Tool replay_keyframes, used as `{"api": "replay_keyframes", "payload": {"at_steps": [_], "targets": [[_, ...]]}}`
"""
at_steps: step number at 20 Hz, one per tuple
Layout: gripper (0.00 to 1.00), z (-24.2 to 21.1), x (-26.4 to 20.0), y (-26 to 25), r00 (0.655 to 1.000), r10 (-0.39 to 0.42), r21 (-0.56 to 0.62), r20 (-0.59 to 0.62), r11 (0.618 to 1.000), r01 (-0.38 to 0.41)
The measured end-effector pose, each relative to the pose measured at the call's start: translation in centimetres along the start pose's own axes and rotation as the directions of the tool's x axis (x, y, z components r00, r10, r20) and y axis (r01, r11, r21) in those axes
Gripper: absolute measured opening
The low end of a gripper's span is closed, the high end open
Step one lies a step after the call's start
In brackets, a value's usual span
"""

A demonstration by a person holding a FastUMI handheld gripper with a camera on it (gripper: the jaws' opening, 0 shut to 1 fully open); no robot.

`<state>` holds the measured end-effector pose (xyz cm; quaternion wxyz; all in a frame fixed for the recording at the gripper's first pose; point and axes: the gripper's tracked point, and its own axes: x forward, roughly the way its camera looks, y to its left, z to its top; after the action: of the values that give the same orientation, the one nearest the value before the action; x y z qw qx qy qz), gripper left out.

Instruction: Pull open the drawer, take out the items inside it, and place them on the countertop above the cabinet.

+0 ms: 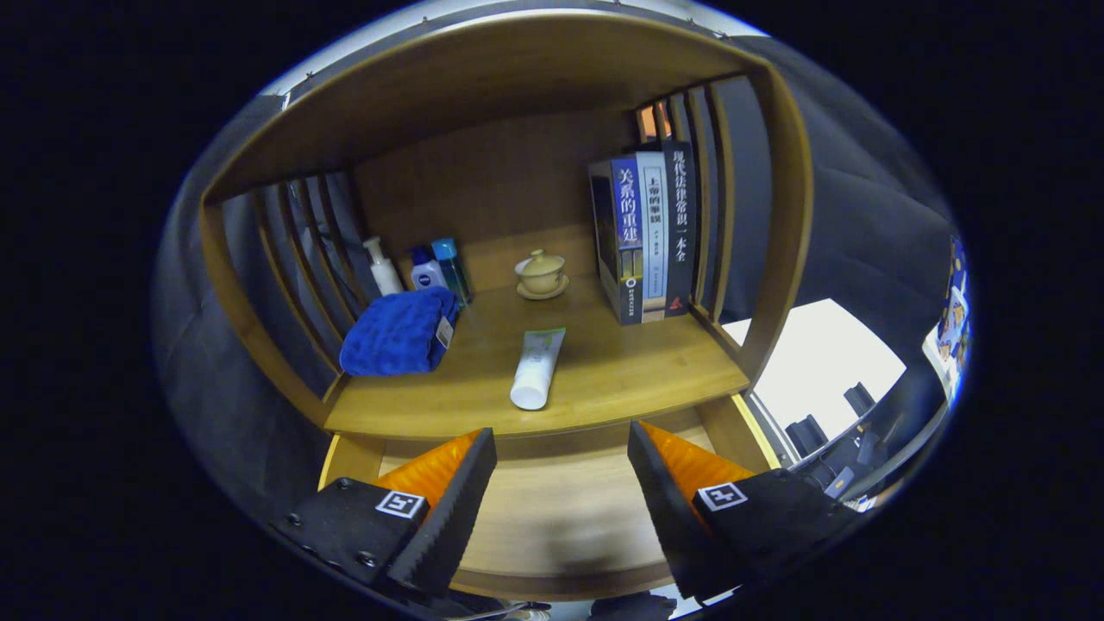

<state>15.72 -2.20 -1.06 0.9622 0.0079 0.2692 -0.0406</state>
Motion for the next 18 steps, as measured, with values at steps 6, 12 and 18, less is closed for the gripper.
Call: {"api": "replay_keyframes", "payload": {"at_steps": [6,12,18], "targets": [[0.99,-2.3,-4.5,1.1,0.992,0.025,-0.011,0.121,1.000,-0.024],[0.99,-8.0,-7.1,1.2,0.984,0.018,-0.037,0.175,0.999,-0.012],[0.99,-11.7,-9.0,0.8,0.970,0.027,-0.103,0.242,0.995,-0.002]]}}
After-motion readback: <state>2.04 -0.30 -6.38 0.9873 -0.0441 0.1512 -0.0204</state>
